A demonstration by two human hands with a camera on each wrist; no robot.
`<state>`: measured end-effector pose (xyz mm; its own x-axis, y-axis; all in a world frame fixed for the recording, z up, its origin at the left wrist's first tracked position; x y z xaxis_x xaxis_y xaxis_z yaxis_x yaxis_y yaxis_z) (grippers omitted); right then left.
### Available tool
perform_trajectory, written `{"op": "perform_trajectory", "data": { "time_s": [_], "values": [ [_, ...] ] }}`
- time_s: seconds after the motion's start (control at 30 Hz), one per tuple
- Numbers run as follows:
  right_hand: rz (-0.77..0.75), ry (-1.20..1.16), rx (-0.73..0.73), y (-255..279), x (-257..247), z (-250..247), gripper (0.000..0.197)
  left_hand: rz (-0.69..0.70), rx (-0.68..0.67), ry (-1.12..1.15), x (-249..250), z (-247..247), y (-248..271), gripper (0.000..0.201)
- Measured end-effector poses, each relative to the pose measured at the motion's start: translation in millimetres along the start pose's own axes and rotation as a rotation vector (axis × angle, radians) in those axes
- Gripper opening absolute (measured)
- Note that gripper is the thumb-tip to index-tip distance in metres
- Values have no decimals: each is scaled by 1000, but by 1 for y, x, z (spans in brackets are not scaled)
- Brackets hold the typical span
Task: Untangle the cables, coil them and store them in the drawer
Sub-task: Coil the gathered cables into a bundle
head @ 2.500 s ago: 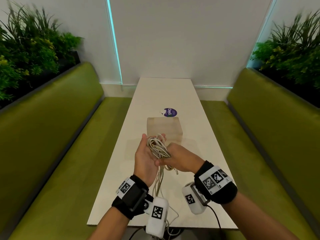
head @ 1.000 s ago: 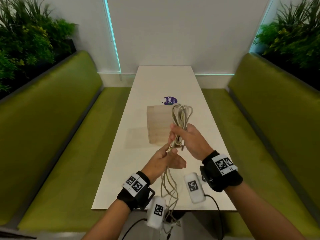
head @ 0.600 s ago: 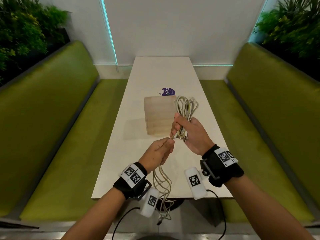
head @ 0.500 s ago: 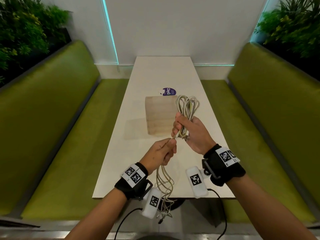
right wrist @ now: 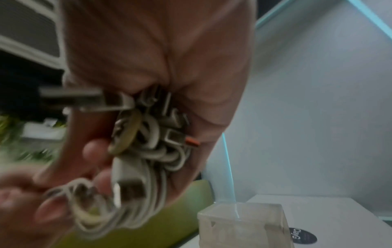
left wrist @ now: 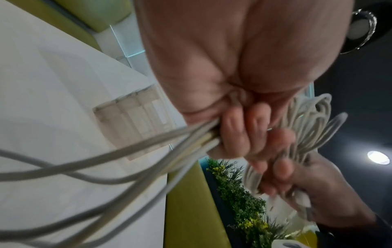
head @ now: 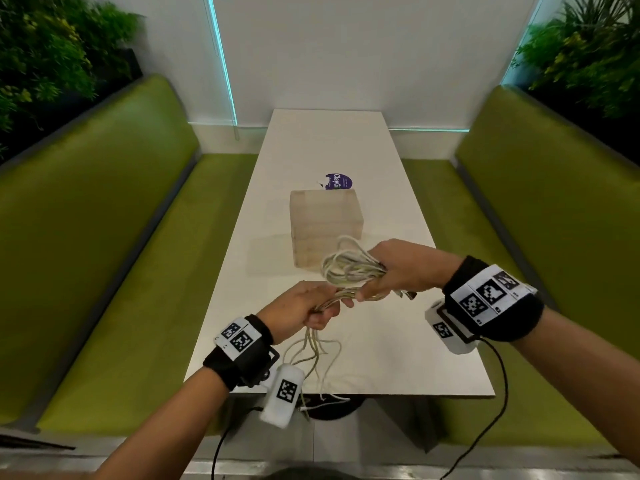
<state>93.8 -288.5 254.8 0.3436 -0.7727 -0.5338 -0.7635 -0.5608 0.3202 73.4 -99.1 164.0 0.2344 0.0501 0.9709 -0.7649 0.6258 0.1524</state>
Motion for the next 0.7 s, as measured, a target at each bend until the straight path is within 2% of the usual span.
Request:
{"op": "perform_trajectory", "data": {
  "time_s": [0.07,0.17,0.3,0.37,0.43,0.53,0.6,0.7],
  "values": [
    [-28,77,-66,-4,1,3,24,-29,-42,98,5,0,-2,33],
    [-23,174,-60,-11,5,10,23,-49,-58,223,7,-4,0,45],
    [-117,370,-20,-18,7,20,18,-159,-76,228,4,-7,-2,108],
    [-152,456,-62,-20,6,23,16,-235,-119,228,1,-9,-7,120],
    [-153,551,-116,-22,1,26,17,-292,-180,220,-2,-10,-9,122],
    [-115,668,-182,-26,-9,31,17,-329,-259,117,-4,-7,-11,106],
    [-85,704,-213,-30,-11,34,17,-304,-267,-24,1,0,-10,81],
    [-73,702,-226,-33,-10,36,20,-286,-181,-175,4,3,-9,34]
  ]
}}
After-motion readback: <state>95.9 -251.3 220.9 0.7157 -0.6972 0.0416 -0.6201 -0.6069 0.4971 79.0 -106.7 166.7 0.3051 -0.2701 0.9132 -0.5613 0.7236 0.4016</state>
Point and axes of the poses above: each hand's wrist, its own y-axis away from the middle knuckle, its own z-axis out of the palm, x = y × z, the point moved 1 cm from there along -y, towards the middle knuckle, and after that the axes turned 1 degree about -x, right-handed, at the moved point
